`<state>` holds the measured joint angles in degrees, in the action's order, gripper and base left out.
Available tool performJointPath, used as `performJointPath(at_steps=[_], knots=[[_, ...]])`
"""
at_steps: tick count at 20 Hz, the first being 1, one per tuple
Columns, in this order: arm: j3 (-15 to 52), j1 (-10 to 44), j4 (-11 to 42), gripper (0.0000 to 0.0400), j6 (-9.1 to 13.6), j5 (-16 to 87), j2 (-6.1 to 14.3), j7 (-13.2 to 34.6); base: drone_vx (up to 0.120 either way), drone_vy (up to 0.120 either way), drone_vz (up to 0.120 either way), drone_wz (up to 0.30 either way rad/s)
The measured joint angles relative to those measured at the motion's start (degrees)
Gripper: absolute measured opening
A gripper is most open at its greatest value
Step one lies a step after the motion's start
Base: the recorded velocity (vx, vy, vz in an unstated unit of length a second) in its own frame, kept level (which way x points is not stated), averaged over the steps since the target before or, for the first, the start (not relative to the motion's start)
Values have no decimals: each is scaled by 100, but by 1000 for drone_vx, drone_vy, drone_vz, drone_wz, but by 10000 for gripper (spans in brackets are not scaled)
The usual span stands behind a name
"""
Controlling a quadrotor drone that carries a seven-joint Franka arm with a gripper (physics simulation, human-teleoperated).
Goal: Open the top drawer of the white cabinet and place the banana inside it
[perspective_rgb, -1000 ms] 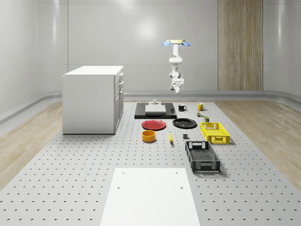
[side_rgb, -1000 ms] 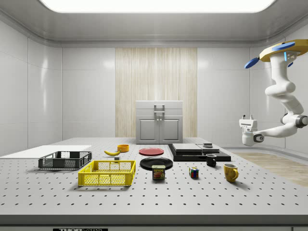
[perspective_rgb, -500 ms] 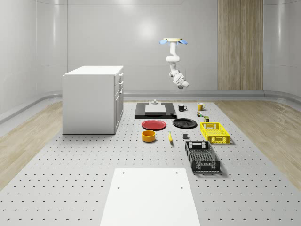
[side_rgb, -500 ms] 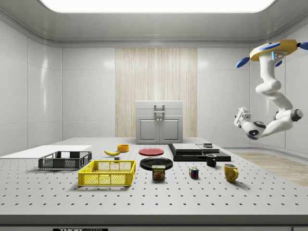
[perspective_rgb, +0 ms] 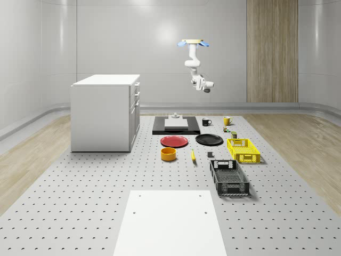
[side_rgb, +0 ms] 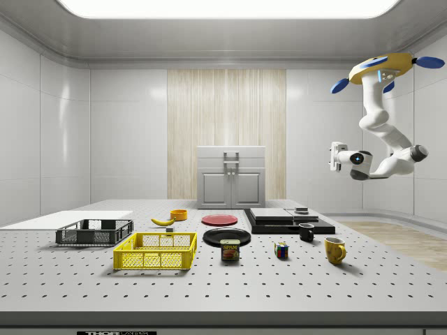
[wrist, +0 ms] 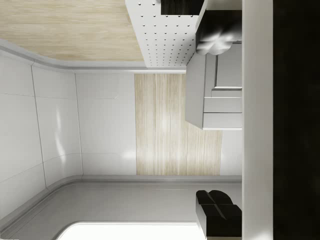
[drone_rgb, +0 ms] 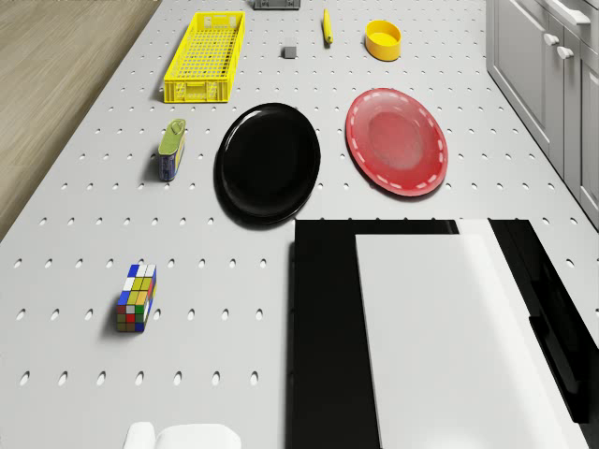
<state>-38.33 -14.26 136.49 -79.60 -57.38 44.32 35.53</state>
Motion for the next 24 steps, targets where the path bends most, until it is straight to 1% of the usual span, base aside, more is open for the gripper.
performJointPath(at_steps=[13, 24], knots=[[-431, -596, 216, 400, -383, -55, 371, 109, 120, -120, 120, 0], [-634, -990, 269, 400, -699, 128, 669, 270, 120, -120, 4, 0]])
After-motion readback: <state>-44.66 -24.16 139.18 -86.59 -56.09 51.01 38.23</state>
